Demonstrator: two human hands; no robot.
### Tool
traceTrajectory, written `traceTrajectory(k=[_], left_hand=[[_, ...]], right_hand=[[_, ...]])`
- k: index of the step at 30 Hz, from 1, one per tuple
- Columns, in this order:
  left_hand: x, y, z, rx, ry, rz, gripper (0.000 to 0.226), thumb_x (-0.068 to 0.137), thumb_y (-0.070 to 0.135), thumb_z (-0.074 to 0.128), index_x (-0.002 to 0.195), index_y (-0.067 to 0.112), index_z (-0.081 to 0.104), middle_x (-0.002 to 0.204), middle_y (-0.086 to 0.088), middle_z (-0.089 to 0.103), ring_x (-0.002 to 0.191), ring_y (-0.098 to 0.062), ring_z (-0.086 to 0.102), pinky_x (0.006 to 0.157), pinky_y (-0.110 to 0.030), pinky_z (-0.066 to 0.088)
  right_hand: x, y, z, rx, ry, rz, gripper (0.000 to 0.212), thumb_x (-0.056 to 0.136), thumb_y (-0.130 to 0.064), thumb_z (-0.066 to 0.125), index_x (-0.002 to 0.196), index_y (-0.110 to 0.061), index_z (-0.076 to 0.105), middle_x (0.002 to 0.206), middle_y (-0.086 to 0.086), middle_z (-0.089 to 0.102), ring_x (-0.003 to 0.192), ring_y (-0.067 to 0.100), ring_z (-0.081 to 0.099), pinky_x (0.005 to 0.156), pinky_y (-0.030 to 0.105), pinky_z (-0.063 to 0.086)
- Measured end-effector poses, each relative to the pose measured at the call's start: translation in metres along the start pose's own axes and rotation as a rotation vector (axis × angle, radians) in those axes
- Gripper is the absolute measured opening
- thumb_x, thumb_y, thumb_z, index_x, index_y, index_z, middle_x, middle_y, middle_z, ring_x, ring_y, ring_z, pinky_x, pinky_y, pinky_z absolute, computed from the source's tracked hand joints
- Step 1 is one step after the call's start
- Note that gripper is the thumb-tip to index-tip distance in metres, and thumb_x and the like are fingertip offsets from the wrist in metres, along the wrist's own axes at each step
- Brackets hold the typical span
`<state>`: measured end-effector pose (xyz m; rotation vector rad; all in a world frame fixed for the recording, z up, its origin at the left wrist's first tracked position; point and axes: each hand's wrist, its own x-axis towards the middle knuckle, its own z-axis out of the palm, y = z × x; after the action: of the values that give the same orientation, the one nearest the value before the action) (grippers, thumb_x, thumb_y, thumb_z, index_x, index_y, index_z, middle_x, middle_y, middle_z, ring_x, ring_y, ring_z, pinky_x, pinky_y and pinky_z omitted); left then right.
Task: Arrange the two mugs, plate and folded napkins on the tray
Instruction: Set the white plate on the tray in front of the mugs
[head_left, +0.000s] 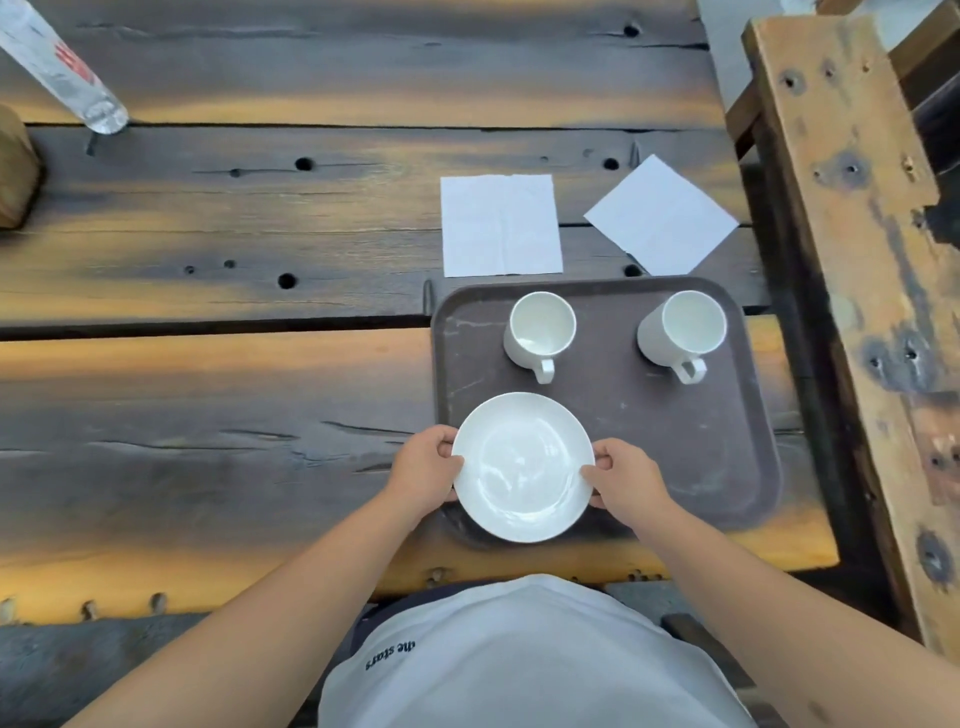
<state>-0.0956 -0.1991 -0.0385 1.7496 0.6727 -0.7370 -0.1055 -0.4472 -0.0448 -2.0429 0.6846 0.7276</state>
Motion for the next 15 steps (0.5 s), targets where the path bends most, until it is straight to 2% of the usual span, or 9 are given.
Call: traceTrajectory(k=[6,10,15], left_hand=[[0.014,0.005,0.025,0.106,0.028,0.016,0.030,0.089,-0.003,0.050,0.091,0.022,0.066,0.090,-0.009,0.068,0.086,-0.023,0.067,0.062,-0.039,0.062],[0.020,0.006,0.031,0.176,0.058,0.019,0.029,0.088,-0.001,0.050,0.093,0.023,0.066,0.091,-0.009,0.068,0.087,-0.026,0.066,0.063,-0.044,0.062],[0.023,0.004,0.034,0.267,0.100,0.022,0.030,0.087,-0.001,0.050,0.094,0.024,0.063,0.087,-0.008,0.065,0.089,-0.029,0.064,0.078,-0.051,0.058]], right_hand=[[0.020,0.009,-0.021,-0.052,-0.021,-0.025,0.014,0.091,-0.008,0.058,0.096,-0.020,0.063,0.090,0.004,0.066,0.083,0.019,0.064,0.067,0.033,0.060],[0.033,0.009,-0.025,-0.098,-0.056,-0.051,0.014,0.090,-0.009,0.058,0.095,-0.022,0.063,0.088,0.002,0.067,0.079,0.017,0.064,0.063,0.029,0.060],[0.043,0.008,-0.023,-0.152,-0.077,-0.072,0.018,0.088,-0.008,0.057,0.088,-0.026,0.061,0.082,0.002,0.066,0.073,0.018,0.065,0.066,0.035,0.061]])
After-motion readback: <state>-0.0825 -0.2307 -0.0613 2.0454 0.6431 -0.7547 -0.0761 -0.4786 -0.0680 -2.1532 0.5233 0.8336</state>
